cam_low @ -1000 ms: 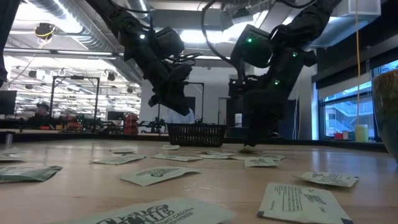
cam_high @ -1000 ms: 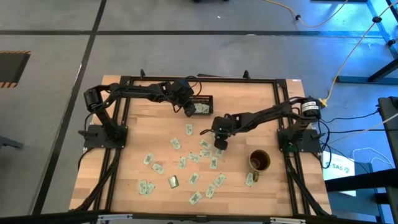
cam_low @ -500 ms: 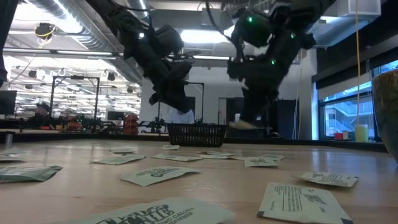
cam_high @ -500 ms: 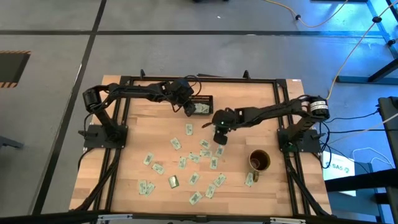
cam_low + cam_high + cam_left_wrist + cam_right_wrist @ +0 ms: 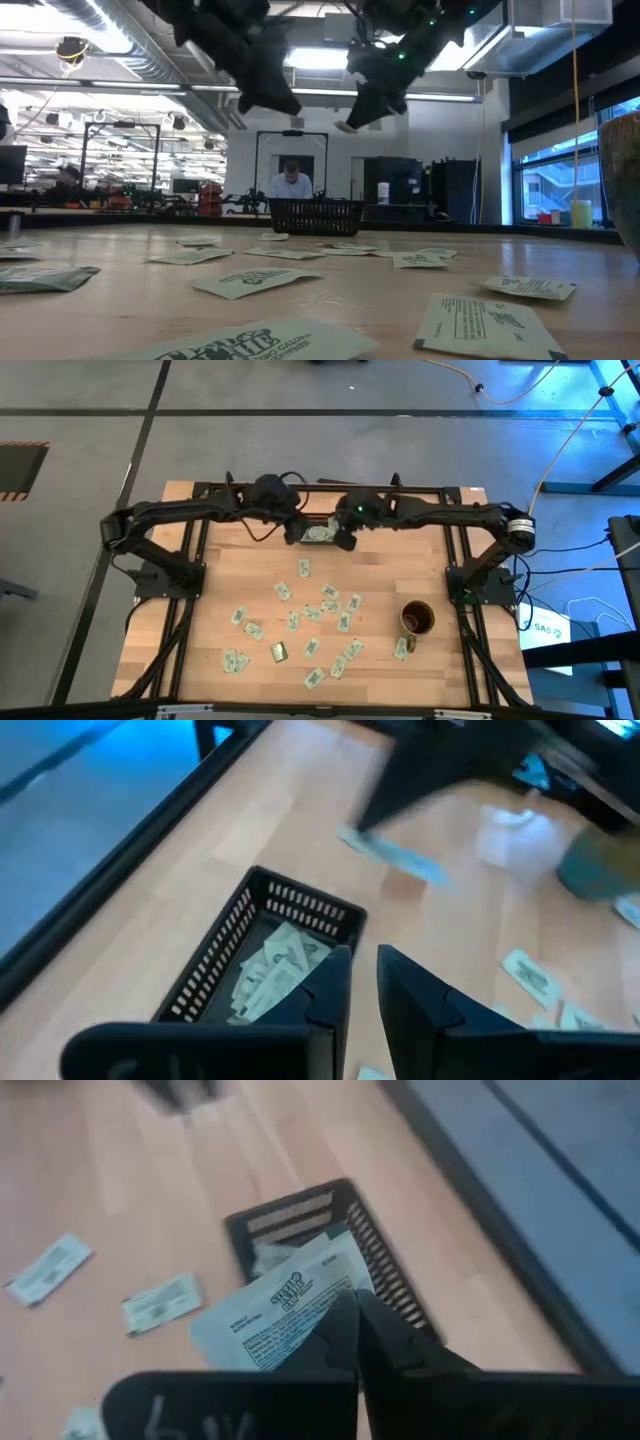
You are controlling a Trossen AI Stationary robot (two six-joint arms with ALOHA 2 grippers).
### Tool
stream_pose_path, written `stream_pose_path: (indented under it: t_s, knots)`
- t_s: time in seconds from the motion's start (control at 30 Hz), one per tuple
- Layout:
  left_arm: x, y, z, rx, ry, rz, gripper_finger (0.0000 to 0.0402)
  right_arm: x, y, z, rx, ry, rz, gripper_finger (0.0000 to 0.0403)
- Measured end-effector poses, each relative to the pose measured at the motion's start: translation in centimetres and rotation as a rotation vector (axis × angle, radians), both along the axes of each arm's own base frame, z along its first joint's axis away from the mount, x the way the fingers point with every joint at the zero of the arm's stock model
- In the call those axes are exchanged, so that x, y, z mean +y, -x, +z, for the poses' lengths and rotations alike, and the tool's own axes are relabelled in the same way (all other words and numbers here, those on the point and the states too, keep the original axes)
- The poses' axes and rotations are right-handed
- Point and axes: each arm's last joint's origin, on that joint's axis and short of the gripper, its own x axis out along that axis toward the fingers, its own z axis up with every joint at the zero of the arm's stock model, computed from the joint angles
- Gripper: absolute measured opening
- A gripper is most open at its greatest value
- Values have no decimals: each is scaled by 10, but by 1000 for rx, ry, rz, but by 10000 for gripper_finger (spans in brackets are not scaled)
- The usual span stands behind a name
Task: Pick and place Stevia / Truvia into bins
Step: Put the white stevia packet into the black bin
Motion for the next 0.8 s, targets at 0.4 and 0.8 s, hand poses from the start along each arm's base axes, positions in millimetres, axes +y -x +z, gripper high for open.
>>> stream_pose_path:
  t_s: [0.4, 0.8]
  knots:
    - [-24, -4, -6, 77, -14, -109, 47, -32, -28, -42, 76, -7, 55, 0]
    - [-30, -6, -9, 102, -9, -125, 47, -42, -38, -81, 157, -17, 66, 0]
